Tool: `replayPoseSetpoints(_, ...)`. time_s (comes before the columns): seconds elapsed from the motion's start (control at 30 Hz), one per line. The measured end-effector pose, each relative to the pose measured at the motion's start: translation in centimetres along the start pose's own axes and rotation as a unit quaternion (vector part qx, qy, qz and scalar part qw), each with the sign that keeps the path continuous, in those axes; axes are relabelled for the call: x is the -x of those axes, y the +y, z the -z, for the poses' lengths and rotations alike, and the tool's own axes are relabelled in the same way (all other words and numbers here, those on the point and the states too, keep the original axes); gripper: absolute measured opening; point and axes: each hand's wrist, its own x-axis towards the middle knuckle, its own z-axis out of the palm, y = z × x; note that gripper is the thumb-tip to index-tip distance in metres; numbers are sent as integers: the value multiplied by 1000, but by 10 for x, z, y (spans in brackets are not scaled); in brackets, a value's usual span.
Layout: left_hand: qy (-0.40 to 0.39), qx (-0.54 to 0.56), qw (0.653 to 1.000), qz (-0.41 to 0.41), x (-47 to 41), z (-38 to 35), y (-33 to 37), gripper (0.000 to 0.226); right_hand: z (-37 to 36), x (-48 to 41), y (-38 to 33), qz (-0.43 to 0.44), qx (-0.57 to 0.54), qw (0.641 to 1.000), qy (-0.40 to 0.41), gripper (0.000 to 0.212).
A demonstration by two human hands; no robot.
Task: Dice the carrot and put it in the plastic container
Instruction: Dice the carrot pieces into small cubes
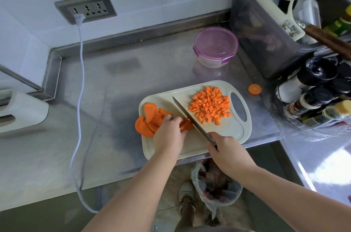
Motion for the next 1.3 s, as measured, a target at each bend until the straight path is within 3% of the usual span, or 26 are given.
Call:
replayPoseSetpoints(0.23, 16, 27, 999, -3, 2, -1, -3, 38, 3, -2, 1, -5, -9, 1000, -8, 26)
replayPoseSetpoints(0.5, 20, -74, 993, -88, 3, -5, -6, 31, 2, -2, 0, -8, -7, 1000, -11, 26)
replayPoseSetpoints(0.63, 40, -56, 994, -86, -4, -8, -3, 30, 8, -9, 1, -12, -16, 1000, -14, 16)
replayPoseSetpoints(0.83, 51, -25, 995, -82, -12, -10, -3, 32, 15, -17, -3, -17, 1, 1000, -3, 36)
replayPoseSetpoints(1.03, 62, 7, 995, -74, -12, -8, -3, 38, 15, -8, -4, 28, 26, 998, 43, 21)
replayPoseSetpoints(1.3, 80, -3, 992, -97, -3, -6, -4, 21, 14, 3, -8, 32, 76, 996, 23, 25)
